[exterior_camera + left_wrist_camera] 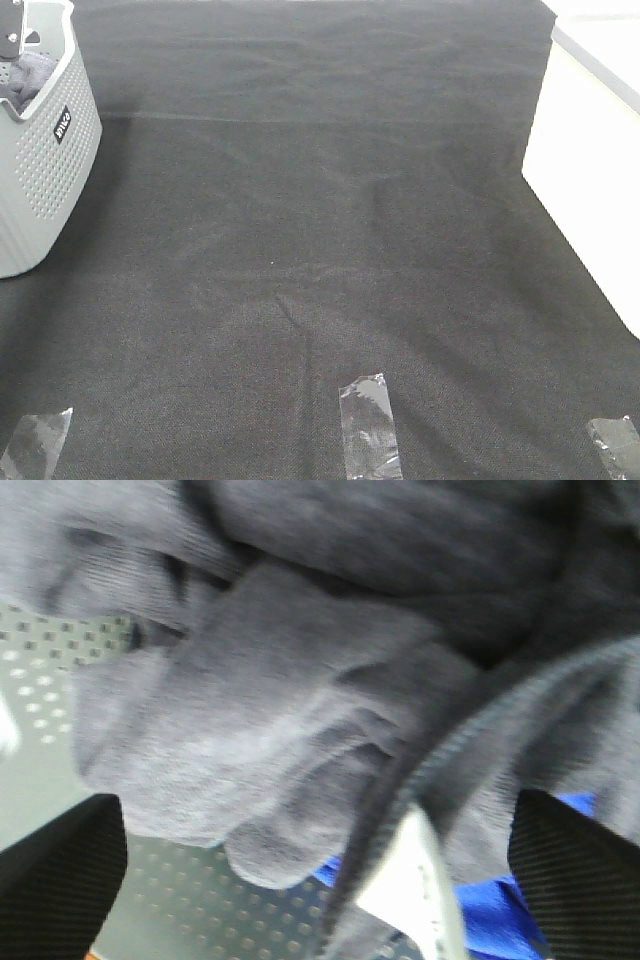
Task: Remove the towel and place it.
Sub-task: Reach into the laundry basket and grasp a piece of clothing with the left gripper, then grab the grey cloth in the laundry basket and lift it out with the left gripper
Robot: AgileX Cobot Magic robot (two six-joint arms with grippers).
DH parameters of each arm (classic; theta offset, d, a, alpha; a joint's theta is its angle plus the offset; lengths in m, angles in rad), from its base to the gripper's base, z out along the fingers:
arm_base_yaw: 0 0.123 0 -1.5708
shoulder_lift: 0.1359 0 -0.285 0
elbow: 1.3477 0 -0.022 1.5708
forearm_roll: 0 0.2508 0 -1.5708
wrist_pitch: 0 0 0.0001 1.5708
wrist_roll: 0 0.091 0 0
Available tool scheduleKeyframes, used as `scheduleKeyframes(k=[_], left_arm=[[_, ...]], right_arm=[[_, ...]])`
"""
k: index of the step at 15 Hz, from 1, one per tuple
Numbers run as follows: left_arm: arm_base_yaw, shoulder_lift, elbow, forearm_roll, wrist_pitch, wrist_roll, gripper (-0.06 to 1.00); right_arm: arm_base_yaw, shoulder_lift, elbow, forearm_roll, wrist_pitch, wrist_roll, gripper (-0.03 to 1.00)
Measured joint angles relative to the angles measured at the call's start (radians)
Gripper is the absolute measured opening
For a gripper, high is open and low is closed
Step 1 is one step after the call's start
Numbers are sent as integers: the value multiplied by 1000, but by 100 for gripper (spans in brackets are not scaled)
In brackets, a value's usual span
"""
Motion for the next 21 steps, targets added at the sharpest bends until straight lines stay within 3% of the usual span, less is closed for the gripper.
scheduleKeyframes(k=[6, 8, 10, 11, 12, 15, 16, 21], left_arm=[[62, 0, 0, -46, 41, 54, 97], [62, 0, 0, -111, 16, 93, 87], [62, 0, 0, -116, 15, 96, 84], [62, 0, 0, -111, 23, 97, 68], [62, 0, 0, -108, 29, 97, 63], [62, 0, 0, -109, 43, 85, 29], [62, 0, 0, -111, 46, 64, 22], [62, 0, 0, -114, 26, -47, 19]], right_arm=[[0, 0, 0, 0, 0, 0, 77], [0, 0, 0, 0, 0, 0, 77], [0, 0, 0, 0, 0, 0, 77], [0, 0, 0, 0, 0, 0, 77], [0, 0, 0, 0, 0, 0, 77], [0, 0, 0, 0, 0, 0, 77], [0, 0, 0, 0, 0, 0, 77], [0, 0, 0, 0, 0, 0, 77]])
